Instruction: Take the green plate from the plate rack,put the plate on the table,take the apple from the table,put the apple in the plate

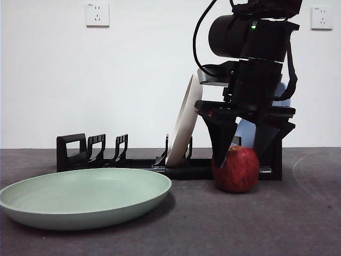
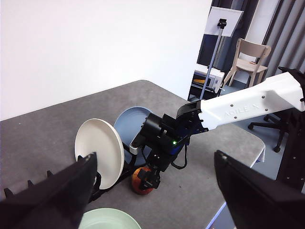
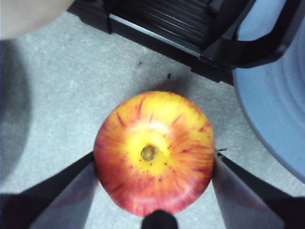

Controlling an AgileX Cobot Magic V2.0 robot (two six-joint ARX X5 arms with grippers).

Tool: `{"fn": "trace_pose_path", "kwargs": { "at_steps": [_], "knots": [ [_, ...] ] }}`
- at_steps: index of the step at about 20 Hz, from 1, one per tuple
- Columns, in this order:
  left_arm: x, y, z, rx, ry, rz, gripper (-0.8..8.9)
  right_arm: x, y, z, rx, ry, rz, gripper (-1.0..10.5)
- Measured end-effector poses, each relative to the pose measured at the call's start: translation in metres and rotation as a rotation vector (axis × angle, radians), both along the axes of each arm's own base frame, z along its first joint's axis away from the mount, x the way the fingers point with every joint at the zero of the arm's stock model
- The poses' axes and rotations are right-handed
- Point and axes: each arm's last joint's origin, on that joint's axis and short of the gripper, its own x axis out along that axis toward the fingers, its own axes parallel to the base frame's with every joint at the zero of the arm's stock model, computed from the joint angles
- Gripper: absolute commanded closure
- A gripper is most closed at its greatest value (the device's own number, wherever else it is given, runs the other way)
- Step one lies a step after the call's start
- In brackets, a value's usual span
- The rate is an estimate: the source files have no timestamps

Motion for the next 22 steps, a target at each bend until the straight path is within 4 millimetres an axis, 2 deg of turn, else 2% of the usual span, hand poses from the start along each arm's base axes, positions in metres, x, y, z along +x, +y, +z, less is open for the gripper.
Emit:
{"fn": "trace_pose_path", "kwargs": {
  "at_steps": [5, 10, 11, 13, 18, 22],
  "knots": [
    [0.000, 0.000, 0.000, 0.000, 0.000, 0.000, 4.05, -0.002, -0.001, 0.000, -0.011, 0.021, -0.004, 8.0],
    [0.000, 0.000, 0.000, 0.000, 0.000, 0.000, 4.05, -0.012, -0.007, 0.009, -0.068, 0.120, -0.012, 8.0],
    [0.000, 0.000, 0.000, 0.000, 0.000, 0.000, 4.05, -0.013, -0.007, 0.018, -0.071, 0.125, -0.012, 8.1],
    [0.000, 0.000, 0.000, 0.001, 0.000, 0.000, 4.05, -0.014, -0.008, 0.048, -0.053, 0.104, -0.010, 9.2],
    [0.000, 0.000, 0.000, 0.001, 0.000, 0.000, 4.05, -0.025, -0.008, 0.103, 0.082, 0.099, 0.039, 9.2],
    [0.000, 0.000, 0.000, 0.001, 0.001, 0.000, 4.05, -0.039, 0.012, 0.131, 0.207, 0.080, 0.150, 9.2]
  ]
}}
